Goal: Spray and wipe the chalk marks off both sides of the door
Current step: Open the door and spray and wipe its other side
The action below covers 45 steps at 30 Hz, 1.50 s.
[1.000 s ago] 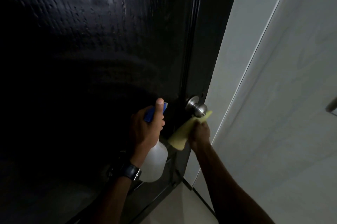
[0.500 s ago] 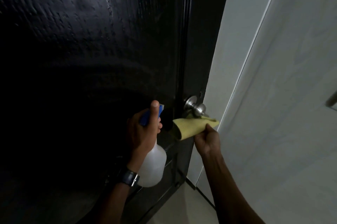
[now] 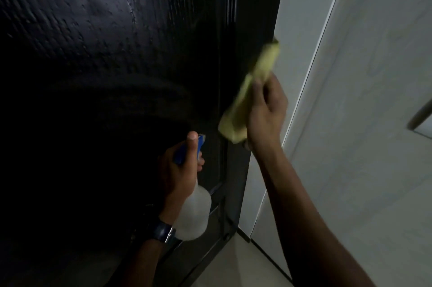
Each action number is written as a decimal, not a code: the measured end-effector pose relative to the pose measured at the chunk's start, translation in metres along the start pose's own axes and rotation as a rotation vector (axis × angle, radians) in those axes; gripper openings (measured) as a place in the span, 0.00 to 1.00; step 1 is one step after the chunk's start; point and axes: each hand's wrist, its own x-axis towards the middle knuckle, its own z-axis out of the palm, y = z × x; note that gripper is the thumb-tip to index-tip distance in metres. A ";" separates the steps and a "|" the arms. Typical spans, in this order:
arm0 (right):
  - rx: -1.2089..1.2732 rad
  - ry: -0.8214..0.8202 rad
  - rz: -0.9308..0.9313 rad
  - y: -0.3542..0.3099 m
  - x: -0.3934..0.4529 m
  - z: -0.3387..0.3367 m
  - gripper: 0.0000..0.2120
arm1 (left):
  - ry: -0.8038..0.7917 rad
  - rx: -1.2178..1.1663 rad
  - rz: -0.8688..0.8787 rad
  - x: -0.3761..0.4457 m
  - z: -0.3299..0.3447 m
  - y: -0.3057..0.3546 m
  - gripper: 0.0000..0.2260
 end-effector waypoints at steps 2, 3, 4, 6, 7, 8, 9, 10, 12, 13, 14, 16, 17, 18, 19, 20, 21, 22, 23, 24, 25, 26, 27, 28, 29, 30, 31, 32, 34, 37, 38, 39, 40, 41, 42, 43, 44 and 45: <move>-0.146 -0.092 -0.220 -0.004 0.029 0.038 0.17 | 0.013 -0.019 0.000 -0.002 0.000 0.002 0.36; -0.177 -0.112 -0.264 0.005 0.034 0.054 0.19 | 0.020 -0.017 0.016 -0.003 0.001 0.001 0.36; -0.176 -0.129 -0.284 0.020 0.032 0.064 0.21 | 0.030 -0.016 0.034 -0.003 0.001 0.000 0.36; -0.170 -0.131 -0.223 0.064 0.005 0.067 0.22 | 0.046 -0.040 0.059 -0.003 0.000 -0.004 0.40; -0.175 -0.134 -0.171 0.086 -0.016 0.061 0.23 | 0.054 -0.054 0.073 -0.002 0.000 -0.007 0.41; -0.174 -0.121 -0.113 0.111 -0.038 0.052 0.23 | 0.057 -0.069 0.091 -0.002 0.000 -0.009 0.40; -0.169 -0.109 -0.053 0.133 -0.060 0.042 0.23 | 0.060 -0.083 0.107 -0.001 0.002 -0.011 0.40; -0.167 -0.103 0.026 0.156 -0.083 0.033 0.23 | 0.060 -0.097 0.120 0.000 0.002 -0.012 0.39; -0.162 -0.095 0.233 0.193 -0.126 0.016 0.21 | 0.061 -0.099 0.136 0.001 0.004 -0.012 0.38; -0.169 -0.088 0.322 0.205 -0.144 0.007 0.21 | 0.055 -0.090 0.141 0.002 0.005 -0.012 0.38; -0.185 -0.082 0.382 0.214 -0.159 0.000 0.19 | 0.050 -0.081 0.142 0.002 0.005 -0.013 0.39; -0.289 -0.064 0.453 0.221 -0.172 -0.008 0.19 | 0.042 -0.073 0.137 0.001 0.005 -0.012 0.40; -0.321 -0.037 0.469 0.213 -0.166 -0.007 0.18 | 0.037 -0.071 0.136 0.000 0.004 -0.011 0.40; -0.279 -0.034 0.447 0.196 -0.149 -0.002 0.17 | 0.033 -0.069 0.137 0.000 0.004 -0.011 0.40; -0.217 -0.053 0.357 0.172 -0.127 0.004 0.18 | 0.028 -0.061 0.139 0.001 0.004 -0.011 0.41; -0.158 -0.076 0.224 0.144 -0.101 0.012 0.20 | 0.023 -0.054 0.146 0.001 0.004 -0.011 0.41; -0.123 -0.086 0.066 0.117 -0.074 0.023 0.21 | 0.024 -0.055 0.151 0.001 0.004 -0.010 0.41; -0.111 -0.100 -0.080 0.095 -0.048 0.033 0.22 | 0.029 -0.062 0.149 0.000 0.005 -0.011 0.42; -0.109 -0.111 -0.194 0.081 -0.029 0.043 0.22 | 0.036 -0.069 0.144 0.000 0.004 -0.011 0.43; -0.092 -0.108 -0.248 0.074 -0.020 0.050 0.22 | 0.042 -0.072 0.140 0.000 0.004 -0.011 0.44; -0.074 -0.100 -0.252 0.080 -0.020 0.053 0.23 | 0.042 -0.074 0.141 0.001 0.004 -0.013 0.45; -0.072 -0.091 -0.217 0.097 -0.031 0.051 0.24 | 0.040 -0.077 0.142 0.001 0.004 -0.014 0.45; -0.088 -0.079 -0.143 0.122 -0.051 0.046 0.25 | 0.040 -0.075 0.144 0.001 0.004 -0.016 0.45; -0.110 -0.069 -0.018 0.148 -0.078 0.038 0.24 | 0.038 -0.070 0.143 0.001 0.005 -0.017 0.45; -0.105 -0.055 0.120 0.173 -0.107 0.027 0.23 | 0.035 -0.060 0.138 0.001 0.005 -0.018 0.45; -0.068 -0.037 0.243 0.193 -0.131 0.014 0.22 | 0.031 -0.049 0.137 0.001 0.005 -0.018 0.45; -0.040 -0.038 0.344 0.210 -0.151 0.002 0.22 | 0.029 -0.035 0.141 0.002 0.005 -0.018 0.45; -0.046 -0.059 0.418 0.217 -0.166 -0.010 0.22 | 0.025 -0.017 0.147 0.002 0.003 -0.018 0.45; -0.142 -0.072 0.460 0.207 -0.170 -0.023 0.21 | 0.016 0.022 0.151 0.000 0.003 -0.016 0.46; -0.080 0.000 0.265 0.139 -0.114 -0.016 0.14 | 0.017 0.015 0.147 0.001 0.002 -0.014 0.47; -0.051 0.052 0.159 0.117 -0.086 -0.010 0.14 | 0.018 0.012 0.144 0.002 0.003 -0.013 0.46; -0.021 0.096 0.061 0.097 -0.056 -0.001 0.16 | 0.024 0.022 0.144 0.002 0.004 -0.012 0.46; -0.011 0.119 -0.051 0.081 -0.026 0.006 0.18 | 0.030 0.029 0.143 0.001 0.005 -0.011 0.47; -0.020 0.131 -0.147 0.072 0.001 0.015 0.20 | 0.034 0.026 0.141 0.001 0.006 -0.010 0.47; -0.062 0.122 -0.215 0.066 0.025 0.026 0.22 | 0.036 0.015 0.137 0.000 0.007 -0.009 0.47; -0.104 0.087 -0.274 0.064 0.043 0.038 0.23 | 0.041 0.005 0.136 0.000 0.008 -0.009 0.46; -0.144 0.053 -0.318 0.063 0.055 0.048 0.23 | 0.050 0.003 0.137 -0.001 0.008 -0.009 0.45; -0.177 0.032 -0.331 0.065 0.059 0.057 0.24 | 0.055 0.009 0.142 0.000 0.008 -0.010 0.44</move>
